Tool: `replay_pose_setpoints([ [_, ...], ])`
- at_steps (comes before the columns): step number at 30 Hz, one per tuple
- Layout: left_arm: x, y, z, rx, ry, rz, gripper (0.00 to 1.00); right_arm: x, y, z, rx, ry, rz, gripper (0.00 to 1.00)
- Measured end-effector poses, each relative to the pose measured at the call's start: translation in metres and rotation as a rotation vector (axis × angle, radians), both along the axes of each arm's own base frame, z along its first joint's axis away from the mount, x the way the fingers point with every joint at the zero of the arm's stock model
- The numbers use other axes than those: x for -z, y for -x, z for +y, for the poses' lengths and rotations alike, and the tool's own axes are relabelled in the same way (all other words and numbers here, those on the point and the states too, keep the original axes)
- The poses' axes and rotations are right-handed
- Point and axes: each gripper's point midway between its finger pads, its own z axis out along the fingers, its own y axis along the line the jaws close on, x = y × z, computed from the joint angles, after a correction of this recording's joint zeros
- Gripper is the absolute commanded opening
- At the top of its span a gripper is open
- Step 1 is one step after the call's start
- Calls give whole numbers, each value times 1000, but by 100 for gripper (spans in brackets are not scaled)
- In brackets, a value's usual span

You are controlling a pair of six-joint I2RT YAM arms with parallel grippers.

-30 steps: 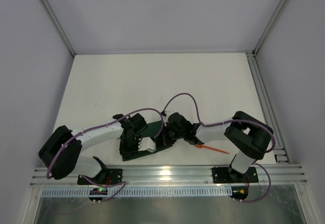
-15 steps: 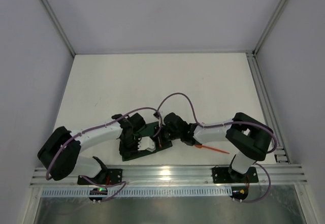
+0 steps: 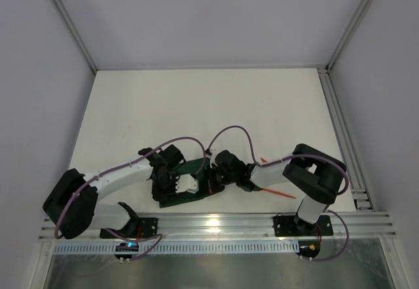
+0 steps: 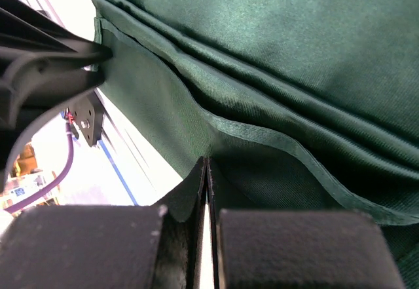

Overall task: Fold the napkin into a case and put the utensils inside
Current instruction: Smooth out the 2/3-rectangle-folded napkin at the center of the board, then pick up the 2/3-rectangle-folded napkin from the center of the board.

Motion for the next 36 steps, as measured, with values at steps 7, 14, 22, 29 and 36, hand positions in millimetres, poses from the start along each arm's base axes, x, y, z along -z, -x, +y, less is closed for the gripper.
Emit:
replay_pose_setpoints([
  [7,-5,-6,7,-51,21,-30,34,0,0,-4,18,-9,16,4],
  [14,-27,-17,7,-180,98,-20,41,0,0,-4,19,-9,16,4],
  [22,-85,-126,15,-677,274,-170,50,0,1,-4,15,-10,17,4],
  [29,-25,-135,24,-818,134,-3,55,0,1,-4,9,-15,20,4],
  [36,-4,-133,22,-849,97,64,41,0,1,-4,9,-15,20,4],
])
